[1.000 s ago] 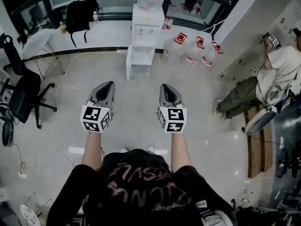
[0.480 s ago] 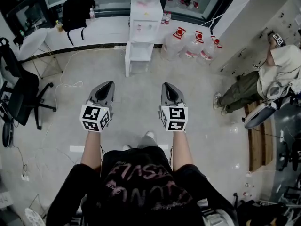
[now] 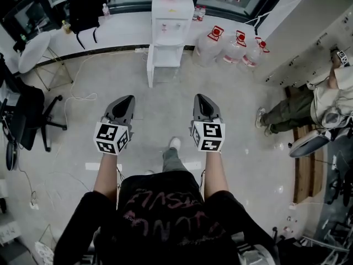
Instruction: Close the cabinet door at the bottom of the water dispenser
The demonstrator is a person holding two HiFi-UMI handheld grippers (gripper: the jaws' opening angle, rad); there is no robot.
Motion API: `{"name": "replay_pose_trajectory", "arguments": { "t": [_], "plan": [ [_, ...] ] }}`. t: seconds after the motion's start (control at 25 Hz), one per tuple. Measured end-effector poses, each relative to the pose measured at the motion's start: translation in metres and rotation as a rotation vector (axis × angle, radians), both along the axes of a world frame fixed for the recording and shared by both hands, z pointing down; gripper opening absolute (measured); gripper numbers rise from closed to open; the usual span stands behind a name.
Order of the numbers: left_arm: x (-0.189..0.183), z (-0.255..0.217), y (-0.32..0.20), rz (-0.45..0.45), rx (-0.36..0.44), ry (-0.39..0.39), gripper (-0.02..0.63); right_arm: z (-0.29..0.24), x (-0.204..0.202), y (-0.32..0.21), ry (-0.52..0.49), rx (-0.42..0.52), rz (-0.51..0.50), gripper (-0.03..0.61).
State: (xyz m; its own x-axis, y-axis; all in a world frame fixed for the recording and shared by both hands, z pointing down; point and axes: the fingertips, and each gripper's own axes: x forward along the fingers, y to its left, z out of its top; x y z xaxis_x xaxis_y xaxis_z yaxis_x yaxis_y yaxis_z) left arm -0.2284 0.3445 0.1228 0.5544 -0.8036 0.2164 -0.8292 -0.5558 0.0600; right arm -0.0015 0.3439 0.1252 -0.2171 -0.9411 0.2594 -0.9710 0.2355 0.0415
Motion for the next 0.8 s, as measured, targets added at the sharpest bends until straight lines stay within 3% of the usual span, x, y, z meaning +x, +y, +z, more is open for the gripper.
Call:
{"name": "replay_pose_trajectory", "arguments": {
  "t": [0.48, 0.8],
  "plan": [
    [0.055, 0.023, -0.150, -0.072, -0.051, -0.023, 0.015, 0.028, 0.081, -0.164, -0.043, -0.039, -0.024, 0.012],
    [0.067, 0.035, -0.214, -0.101, -0.062, -0.017, 0.015, 0.044, 0.091, -0.232, -0.035, -0.061, -0.064, 0.014]
  ]
}}
